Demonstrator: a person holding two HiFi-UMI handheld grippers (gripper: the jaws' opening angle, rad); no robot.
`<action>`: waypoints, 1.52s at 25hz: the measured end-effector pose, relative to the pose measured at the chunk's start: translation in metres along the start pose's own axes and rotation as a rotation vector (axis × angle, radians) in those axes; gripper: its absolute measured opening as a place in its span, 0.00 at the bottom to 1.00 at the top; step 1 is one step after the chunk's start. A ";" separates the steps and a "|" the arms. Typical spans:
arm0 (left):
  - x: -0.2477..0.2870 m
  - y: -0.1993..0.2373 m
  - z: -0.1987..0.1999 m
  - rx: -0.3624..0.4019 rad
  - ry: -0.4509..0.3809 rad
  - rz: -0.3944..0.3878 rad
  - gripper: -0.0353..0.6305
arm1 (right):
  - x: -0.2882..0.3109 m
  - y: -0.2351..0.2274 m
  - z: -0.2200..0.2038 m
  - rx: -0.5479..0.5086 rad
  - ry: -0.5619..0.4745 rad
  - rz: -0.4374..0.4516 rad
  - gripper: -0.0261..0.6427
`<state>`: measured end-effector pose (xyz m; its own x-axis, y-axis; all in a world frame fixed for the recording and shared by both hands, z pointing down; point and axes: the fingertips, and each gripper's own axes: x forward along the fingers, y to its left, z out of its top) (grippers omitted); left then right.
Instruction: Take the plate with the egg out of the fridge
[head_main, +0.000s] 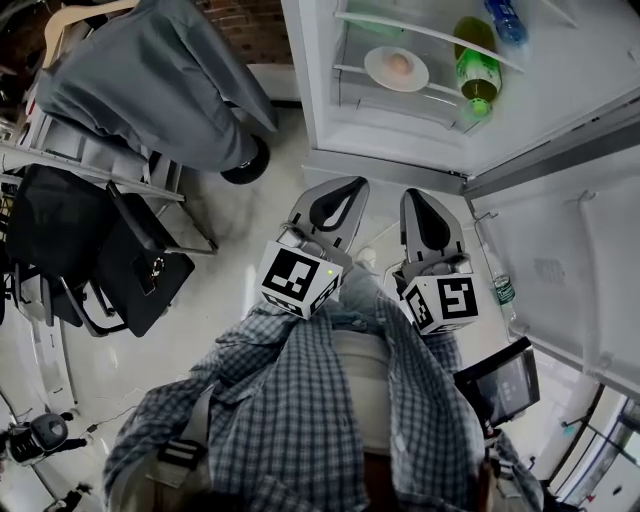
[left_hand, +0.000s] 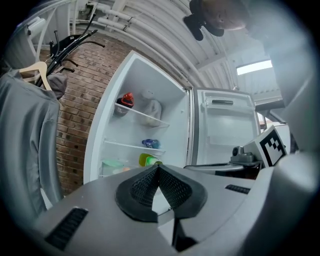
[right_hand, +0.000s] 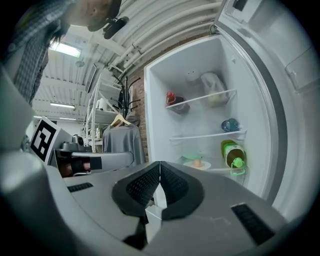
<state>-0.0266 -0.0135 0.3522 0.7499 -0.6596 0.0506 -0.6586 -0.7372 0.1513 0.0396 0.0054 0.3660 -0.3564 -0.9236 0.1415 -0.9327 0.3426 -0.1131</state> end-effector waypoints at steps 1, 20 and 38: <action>0.006 0.001 0.000 -0.001 0.000 0.006 0.06 | 0.004 -0.005 0.001 -0.007 0.004 0.004 0.05; 0.092 0.030 -0.001 -0.164 0.015 0.142 0.06 | 0.072 -0.074 -0.004 -0.400 0.182 0.055 0.05; 0.125 0.090 -0.040 -0.664 -0.001 0.036 0.06 | 0.158 -0.111 -0.054 -0.884 0.402 -0.002 0.05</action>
<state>0.0107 -0.1561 0.4116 0.7282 -0.6822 0.0660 -0.5044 -0.4682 0.7255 0.0836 -0.1690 0.4539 -0.1941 -0.8529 0.4847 -0.5802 0.4982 0.6443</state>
